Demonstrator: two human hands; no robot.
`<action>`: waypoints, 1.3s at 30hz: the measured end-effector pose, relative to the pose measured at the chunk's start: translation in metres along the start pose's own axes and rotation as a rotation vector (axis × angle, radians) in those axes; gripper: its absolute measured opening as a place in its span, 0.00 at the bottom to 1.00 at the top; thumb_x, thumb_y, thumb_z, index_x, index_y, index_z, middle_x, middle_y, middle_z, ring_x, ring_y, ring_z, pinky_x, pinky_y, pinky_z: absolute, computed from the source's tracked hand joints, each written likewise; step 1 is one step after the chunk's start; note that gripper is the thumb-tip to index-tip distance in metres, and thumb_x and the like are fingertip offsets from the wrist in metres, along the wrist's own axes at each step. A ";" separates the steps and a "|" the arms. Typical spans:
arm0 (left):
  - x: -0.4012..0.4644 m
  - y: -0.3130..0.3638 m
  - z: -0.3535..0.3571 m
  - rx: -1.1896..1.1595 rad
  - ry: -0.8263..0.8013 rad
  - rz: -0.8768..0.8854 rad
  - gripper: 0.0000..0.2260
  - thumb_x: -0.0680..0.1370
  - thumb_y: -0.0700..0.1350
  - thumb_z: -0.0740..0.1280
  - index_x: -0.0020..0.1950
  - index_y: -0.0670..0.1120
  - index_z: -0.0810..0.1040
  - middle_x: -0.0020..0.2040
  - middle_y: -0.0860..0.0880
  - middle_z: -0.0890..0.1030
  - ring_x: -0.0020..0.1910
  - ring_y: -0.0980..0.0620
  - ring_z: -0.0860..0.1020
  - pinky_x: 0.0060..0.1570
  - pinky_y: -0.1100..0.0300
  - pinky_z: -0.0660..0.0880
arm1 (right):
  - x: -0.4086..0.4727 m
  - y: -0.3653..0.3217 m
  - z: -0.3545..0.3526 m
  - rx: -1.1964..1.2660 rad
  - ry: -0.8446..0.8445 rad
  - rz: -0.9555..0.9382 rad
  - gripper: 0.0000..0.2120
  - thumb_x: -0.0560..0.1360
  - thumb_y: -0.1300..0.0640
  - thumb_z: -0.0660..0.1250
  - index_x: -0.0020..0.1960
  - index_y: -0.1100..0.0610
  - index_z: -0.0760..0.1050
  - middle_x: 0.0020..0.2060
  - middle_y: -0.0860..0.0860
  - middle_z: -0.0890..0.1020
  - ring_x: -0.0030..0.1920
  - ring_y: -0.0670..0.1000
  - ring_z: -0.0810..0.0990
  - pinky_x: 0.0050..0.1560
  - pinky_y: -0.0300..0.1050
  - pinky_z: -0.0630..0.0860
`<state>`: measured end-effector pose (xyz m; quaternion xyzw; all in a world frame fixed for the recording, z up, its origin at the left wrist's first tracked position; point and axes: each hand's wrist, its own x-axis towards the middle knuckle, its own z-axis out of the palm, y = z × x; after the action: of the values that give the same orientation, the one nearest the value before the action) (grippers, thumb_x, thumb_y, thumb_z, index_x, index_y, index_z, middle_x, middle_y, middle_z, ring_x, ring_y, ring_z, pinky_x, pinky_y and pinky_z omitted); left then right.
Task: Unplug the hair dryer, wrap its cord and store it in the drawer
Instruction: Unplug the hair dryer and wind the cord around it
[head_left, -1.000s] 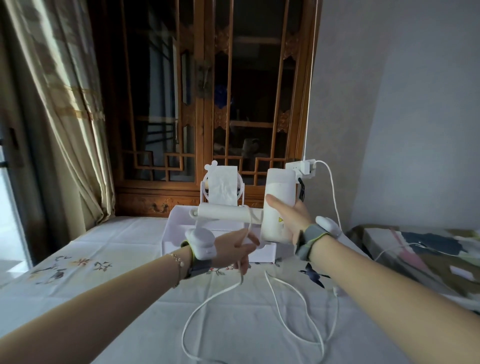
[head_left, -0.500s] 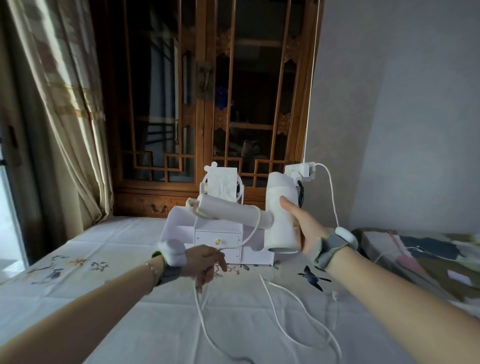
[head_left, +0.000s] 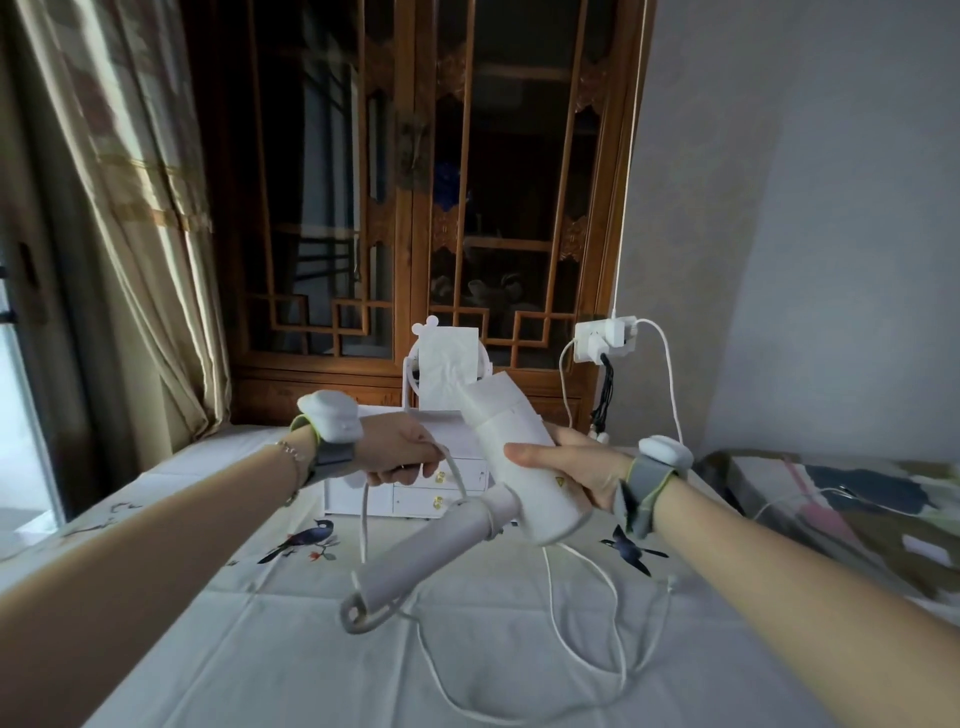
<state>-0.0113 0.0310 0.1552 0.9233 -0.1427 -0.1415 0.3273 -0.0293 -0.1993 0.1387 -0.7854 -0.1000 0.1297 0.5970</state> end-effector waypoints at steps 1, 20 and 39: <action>0.000 0.002 -0.001 0.015 -0.008 -0.004 0.15 0.80 0.47 0.59 0.34 0.46 0.73 0.22 0.52 0.69 0.20 0.56 0.62 0.20 0.67 0.58 | 0.000 -0.003 0.002 -0.079 0.014 -0.012 0.18 0.73 0.52 0.71 0.60 0.49 0.69 0.50 0.50 0.80 0.50 0.52 0.80 0.54 0.53 0.78; -0.012 0.024 0.030 -0.124 -0.089 0.088 0.17 0.81 0.47 0.52 0.62 0.41 0.75 0.25 0.48 0.68 0.20 0.55 0.58 0.23 0.67 0.54 | 0.005 -0.017 0.015 -0.562 0.563 -0.173 0.35 0.67 0.42 0.73 0.66 0.55 0.63 0.54 0.52 0.76 0.52 0.56 0.78 0.50 0.49 0.76; -0.003 -0.036 0.045 -0.208 -0.011 0.230 0.24 0.80 0.58 0.54 0.35 0.46 0.82 0.22 0.53 0.72 0.23 0.56 0.66 0.29 0.67 0.66 | 0.006 -0.008 -0.003 0.412 0.338 -0.054 0.14 0.72 0.45 0.70 0.52 0.52 0.75 0.45 0.54 0.81 0.45 0.56 0.80 0.54 0.58 0.79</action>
<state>-0.0238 0.0333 0.0989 0.8612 -0.2338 -0.1220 0.4344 -0.0226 -0.1977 0.1466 -0.6547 0.0087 -0.0014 0.7558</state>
